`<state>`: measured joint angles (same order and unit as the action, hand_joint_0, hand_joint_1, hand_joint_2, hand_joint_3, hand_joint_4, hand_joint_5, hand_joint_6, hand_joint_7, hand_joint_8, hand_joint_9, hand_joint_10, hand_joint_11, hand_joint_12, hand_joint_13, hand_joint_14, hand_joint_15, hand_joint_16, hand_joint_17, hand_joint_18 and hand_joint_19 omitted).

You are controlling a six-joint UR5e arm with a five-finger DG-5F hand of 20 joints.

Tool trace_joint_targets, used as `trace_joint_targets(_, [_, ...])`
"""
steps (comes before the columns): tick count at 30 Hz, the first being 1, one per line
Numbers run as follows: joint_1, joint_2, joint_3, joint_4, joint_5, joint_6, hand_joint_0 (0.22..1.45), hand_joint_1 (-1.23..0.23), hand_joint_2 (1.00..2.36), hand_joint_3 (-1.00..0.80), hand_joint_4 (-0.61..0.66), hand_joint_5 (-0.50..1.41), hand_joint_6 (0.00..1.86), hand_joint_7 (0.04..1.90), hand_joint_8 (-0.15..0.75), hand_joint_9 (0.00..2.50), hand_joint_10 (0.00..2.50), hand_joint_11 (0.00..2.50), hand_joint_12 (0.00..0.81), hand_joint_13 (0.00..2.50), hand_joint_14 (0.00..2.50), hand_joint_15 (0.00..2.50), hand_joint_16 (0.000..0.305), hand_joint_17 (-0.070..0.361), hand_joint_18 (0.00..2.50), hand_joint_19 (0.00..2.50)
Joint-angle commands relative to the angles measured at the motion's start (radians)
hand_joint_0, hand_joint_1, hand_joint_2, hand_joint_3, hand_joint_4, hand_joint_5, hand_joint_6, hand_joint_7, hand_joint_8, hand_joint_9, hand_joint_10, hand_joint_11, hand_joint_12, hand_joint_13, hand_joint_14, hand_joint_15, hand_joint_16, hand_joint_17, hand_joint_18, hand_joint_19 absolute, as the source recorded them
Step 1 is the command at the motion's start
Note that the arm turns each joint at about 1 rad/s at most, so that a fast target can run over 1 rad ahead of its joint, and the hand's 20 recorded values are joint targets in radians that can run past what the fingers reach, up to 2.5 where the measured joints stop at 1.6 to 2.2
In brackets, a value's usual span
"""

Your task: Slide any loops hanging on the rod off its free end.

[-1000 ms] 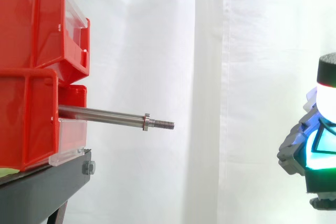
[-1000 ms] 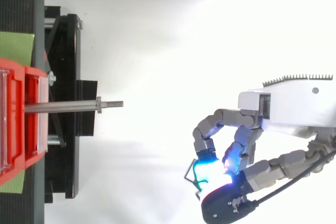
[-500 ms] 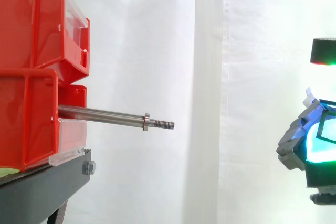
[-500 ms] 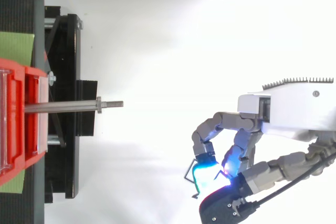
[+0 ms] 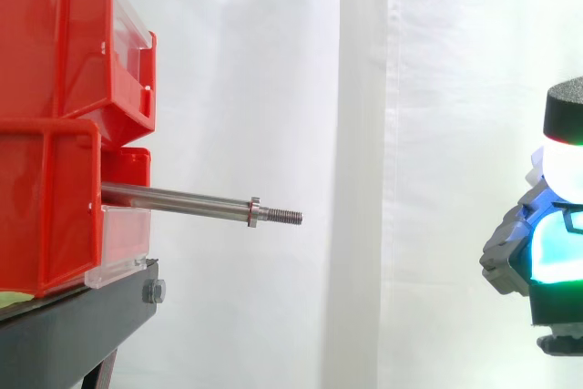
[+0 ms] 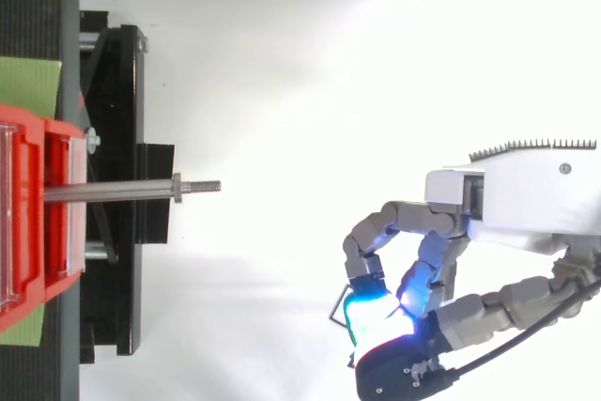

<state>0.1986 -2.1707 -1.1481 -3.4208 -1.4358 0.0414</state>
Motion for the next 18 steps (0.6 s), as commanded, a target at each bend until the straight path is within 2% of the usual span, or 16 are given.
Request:
trace_joint_targets(1, [-0.001,0.0,0.001,0.0,0.0,0.0,0.67,-0.82,1.01,-0.35,0.18,-0.19,0.9,1.24,0.302,1.04,0.02,0.62,0.379,0.93,0.02,0.51,0.067,0.15,0.82,0.69])
trace_joint_targets(7, [0.001,0.0,-0.001,0.0,0.0,0.0,0.63,-0.72,1.01,-0.4,0.22,-0.17,0.89,1.27,0.305,1.1,0.02,0.64,0.378,0.96,0.02,0.52,0.066,0.148,0.83,0.7])
trace_joint_targets(18, [0.001,0.0,0.001,0.0,0.0,0.0,0.6,-0.64,1.01,-0.34,0.22,-0.15,0.89,1.31,0.311,1.15,0.02,0.61,0.382,0.97,0.02,0.52,0.066,0.149,0.84,0.74])
